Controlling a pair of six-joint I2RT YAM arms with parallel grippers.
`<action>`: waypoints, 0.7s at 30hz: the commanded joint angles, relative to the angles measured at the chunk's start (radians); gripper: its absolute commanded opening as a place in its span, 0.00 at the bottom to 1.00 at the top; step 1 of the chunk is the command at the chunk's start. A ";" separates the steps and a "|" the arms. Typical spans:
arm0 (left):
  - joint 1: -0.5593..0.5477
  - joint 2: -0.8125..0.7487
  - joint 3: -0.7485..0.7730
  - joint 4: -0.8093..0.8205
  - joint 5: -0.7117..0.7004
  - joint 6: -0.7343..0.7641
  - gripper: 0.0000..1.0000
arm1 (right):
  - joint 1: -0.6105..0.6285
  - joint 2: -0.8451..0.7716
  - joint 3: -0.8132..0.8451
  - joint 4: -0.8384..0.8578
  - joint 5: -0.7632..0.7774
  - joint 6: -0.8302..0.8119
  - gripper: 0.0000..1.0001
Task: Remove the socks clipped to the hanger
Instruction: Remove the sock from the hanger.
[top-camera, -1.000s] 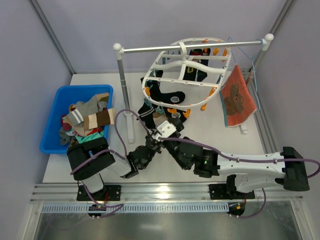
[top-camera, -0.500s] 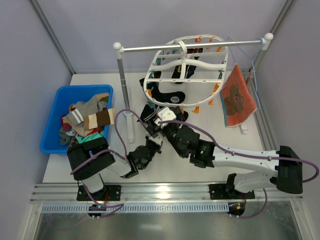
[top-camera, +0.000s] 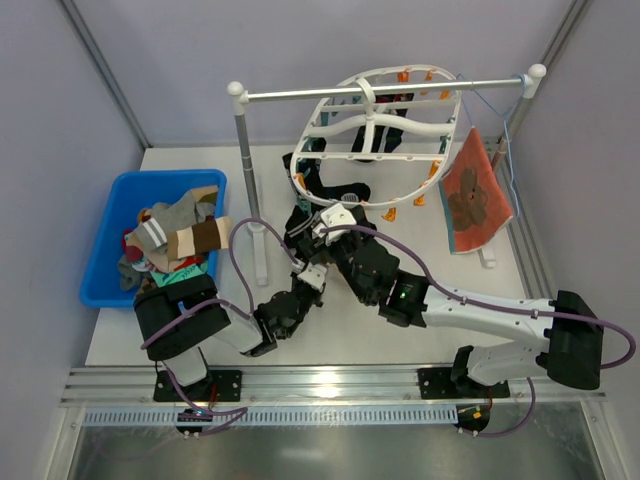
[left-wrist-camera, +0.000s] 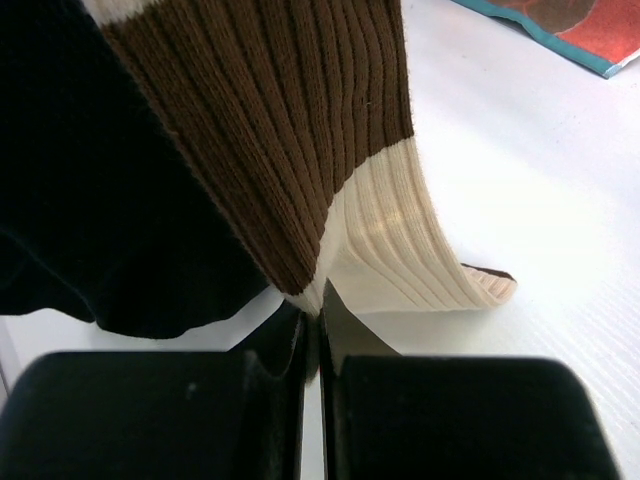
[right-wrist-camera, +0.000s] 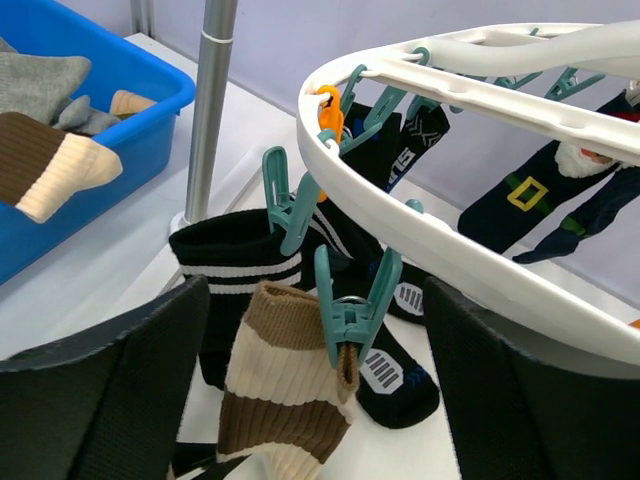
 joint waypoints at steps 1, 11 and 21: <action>0.003 0.001 0.001 0.254 0.001 -0.003 0.00 | -0.032 0.009 0.055 0.030 -0.023 0.007 0.83; 0.003 0.006 0.006 0.254 0.003 -0.003 0.00 | -0.083 0.041 0.065 0.073 -0.095 -0.024 0.46; 0.003 0.012 0.004 0.254 -0.002 -0.002 0.00 | -0.083 0.023 0.031 0.121 -0.106 -0.030 0.05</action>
